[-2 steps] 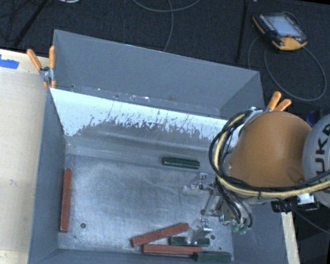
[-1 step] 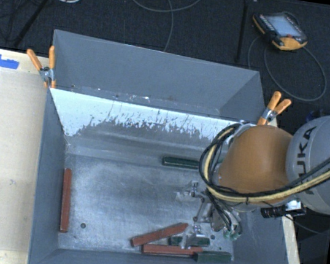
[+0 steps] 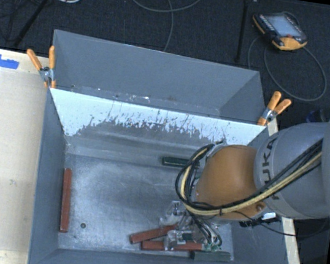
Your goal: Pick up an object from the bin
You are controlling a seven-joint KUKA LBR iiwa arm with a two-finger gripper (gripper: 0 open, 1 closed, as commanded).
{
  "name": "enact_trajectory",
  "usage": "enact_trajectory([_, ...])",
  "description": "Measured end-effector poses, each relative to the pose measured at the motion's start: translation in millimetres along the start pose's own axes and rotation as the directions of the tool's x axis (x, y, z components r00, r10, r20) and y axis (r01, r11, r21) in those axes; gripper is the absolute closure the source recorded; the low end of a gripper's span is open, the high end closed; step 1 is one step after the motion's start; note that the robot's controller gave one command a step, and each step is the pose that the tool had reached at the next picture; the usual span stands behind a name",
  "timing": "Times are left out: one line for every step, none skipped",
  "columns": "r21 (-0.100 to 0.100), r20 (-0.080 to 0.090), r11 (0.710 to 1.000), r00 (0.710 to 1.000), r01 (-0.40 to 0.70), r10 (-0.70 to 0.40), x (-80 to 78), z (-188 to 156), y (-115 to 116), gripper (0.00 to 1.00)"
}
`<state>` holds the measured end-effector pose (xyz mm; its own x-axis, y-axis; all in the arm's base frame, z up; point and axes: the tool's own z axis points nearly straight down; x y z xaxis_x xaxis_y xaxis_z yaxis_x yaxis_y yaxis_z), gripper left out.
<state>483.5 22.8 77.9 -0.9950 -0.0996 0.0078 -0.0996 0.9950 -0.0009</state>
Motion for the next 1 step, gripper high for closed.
enact_trajectory([0.0,0.0,1.0,1.0,0.0,0.0,0.0,0.0,0.0,1.0])
